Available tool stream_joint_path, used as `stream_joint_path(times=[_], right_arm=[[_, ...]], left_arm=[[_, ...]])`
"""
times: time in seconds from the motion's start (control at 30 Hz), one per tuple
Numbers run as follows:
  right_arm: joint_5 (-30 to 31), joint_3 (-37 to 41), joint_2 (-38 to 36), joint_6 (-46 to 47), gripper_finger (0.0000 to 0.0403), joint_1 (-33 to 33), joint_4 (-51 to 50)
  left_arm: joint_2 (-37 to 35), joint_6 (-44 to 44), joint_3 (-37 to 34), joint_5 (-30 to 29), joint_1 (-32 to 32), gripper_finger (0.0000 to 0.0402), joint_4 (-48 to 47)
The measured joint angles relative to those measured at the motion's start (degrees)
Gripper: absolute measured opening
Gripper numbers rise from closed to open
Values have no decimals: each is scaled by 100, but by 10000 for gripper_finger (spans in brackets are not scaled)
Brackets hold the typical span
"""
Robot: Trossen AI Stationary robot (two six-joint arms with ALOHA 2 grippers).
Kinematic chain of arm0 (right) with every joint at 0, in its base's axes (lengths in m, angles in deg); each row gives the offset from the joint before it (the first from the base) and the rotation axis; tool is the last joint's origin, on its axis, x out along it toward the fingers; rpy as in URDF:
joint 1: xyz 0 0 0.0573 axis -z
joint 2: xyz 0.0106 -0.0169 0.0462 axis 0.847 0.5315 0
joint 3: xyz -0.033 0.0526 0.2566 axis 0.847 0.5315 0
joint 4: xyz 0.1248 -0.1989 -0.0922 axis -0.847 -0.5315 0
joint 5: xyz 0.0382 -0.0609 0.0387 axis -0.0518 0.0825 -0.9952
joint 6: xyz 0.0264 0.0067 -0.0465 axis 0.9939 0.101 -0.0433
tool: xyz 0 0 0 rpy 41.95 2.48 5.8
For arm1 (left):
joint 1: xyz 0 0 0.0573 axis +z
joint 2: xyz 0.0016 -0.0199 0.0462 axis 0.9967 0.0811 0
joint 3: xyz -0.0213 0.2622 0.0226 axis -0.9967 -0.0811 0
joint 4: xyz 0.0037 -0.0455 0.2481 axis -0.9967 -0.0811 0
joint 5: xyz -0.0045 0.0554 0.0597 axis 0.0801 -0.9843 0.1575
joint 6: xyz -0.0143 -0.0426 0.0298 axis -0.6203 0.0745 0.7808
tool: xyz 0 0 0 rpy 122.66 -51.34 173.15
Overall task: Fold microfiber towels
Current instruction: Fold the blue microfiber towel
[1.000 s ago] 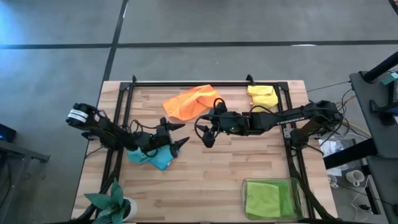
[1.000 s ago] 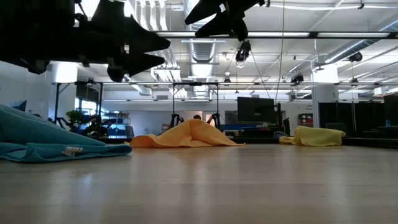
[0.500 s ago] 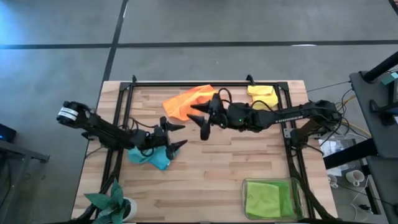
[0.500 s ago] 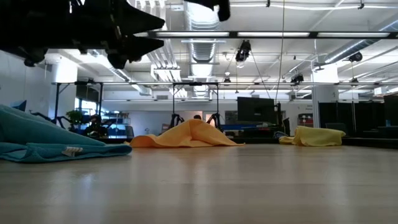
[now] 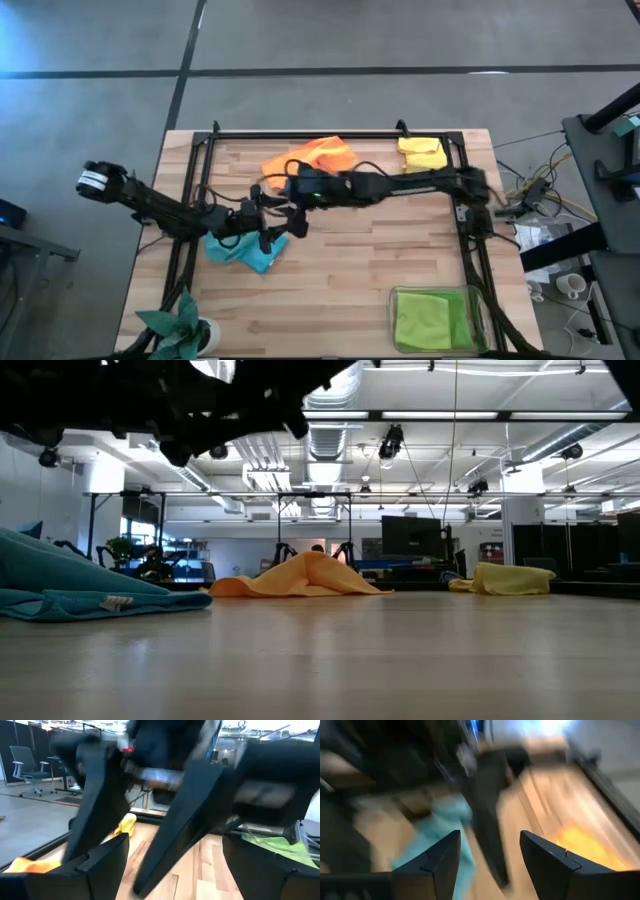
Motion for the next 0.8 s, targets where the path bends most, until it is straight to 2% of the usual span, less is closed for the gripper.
stream_joint_path(times=[0.1,0.2,0.33,0.43,0.57,0.8], right_arm=[[17,-748,552,167,203,2,-1154],[40,-1111,975,200,211,-90,-1480],[60,-1180,1207,152,222,-149,-1182],[-17,-1038,1220,119,223,-172,-740],[-140,-772,1202,37,220,-213,-300],[-395,-371,1196,10,219,-458,-118]], left_arm=[[-291,-76,-224,-20,4,304,-77],[-667,-267,-373,149,20,304,-837],[-1288,-550,-361,302,26,304,-1979],[-1685,-615,-350,560,9,304,-2428],[-2240,-891,-346,613,-139,304,-3155],[-2833,-1427,-365,724,-267,304,-4315]])
